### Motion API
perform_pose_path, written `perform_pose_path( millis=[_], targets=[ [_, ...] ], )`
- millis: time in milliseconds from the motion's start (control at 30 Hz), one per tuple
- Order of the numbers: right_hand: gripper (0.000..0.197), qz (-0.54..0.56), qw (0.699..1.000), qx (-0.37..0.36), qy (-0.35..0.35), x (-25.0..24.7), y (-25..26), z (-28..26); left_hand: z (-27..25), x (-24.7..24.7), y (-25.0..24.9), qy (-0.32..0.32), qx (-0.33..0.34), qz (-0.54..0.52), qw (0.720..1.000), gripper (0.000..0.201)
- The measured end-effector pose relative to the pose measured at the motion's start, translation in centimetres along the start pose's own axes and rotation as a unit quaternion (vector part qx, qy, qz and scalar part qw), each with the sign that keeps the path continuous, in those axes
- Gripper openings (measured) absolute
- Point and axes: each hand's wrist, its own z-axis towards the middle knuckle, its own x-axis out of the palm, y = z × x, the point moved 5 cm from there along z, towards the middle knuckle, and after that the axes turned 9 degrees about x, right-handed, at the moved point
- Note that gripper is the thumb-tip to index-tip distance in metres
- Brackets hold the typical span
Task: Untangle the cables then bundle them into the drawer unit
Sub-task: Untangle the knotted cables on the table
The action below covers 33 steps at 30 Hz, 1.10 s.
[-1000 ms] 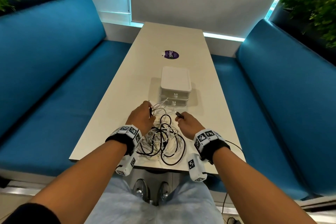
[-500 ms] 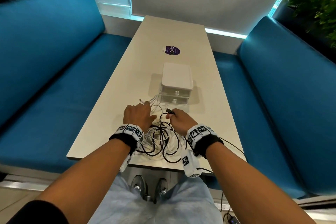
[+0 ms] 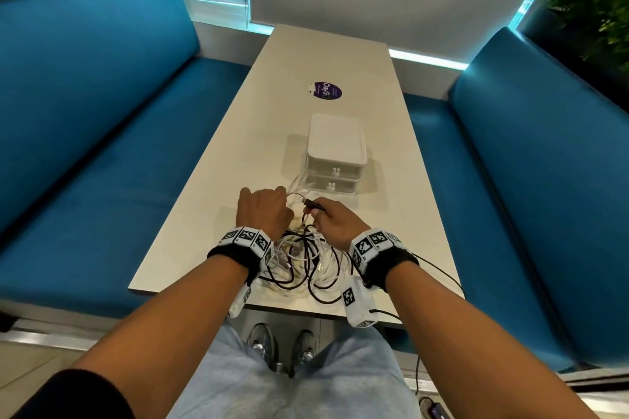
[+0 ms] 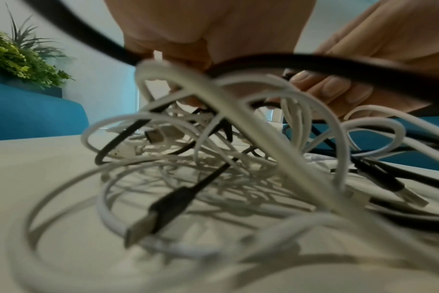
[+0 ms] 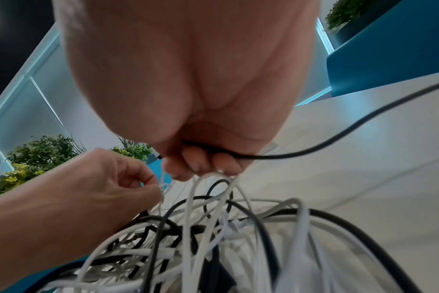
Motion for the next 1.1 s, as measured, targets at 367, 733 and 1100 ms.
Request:
perform_pose_path(
  millis=[367,733,1100],
  targets=[
    [0.034,-0.070,0.994,0.061,-0.051,-1.1,-0.1,0.0,-0.1,0.9,-0.9,0.012,0.089,-0.132,0.987,0.019],
    [0.014,0.062,0.980,0.149,-0.116,-3.9,-1.3,-1.2,0.3,-1.4,-2.2,-0.094,0.145,-0.093,0.981,0.023],
    [0.052,0.111,0.981,0.113,-0.112,-4.4,-0.8,-2.6,0.0,-1.8,-5.5,-0.078,0.188,-0.061,0.977,0.016]
  ],
)
